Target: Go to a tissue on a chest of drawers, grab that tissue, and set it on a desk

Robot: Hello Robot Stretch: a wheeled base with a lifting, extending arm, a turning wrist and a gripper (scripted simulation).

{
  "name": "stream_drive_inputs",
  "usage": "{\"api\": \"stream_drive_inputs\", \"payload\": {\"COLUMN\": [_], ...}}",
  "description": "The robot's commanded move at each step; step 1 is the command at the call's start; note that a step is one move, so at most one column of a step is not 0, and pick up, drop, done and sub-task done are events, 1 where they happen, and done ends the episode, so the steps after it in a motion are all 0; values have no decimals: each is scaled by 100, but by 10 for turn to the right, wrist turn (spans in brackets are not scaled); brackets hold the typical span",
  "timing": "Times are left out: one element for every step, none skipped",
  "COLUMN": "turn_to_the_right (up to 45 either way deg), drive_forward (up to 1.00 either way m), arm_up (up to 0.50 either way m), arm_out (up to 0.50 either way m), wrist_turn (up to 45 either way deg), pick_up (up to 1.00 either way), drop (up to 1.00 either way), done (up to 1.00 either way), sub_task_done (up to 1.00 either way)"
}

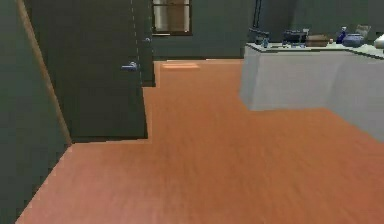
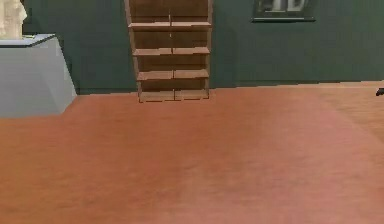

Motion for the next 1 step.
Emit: {"api": "stream_drive_inputs", "payload": {"turn_to_the_right": [-30], "drive_forward": [0], "arm_up": [0], "arm_out": [0], "wrist_turn": [0], "pick_up": [0], "drop": [0], "done": [0], "sub_task_done": [0]}}
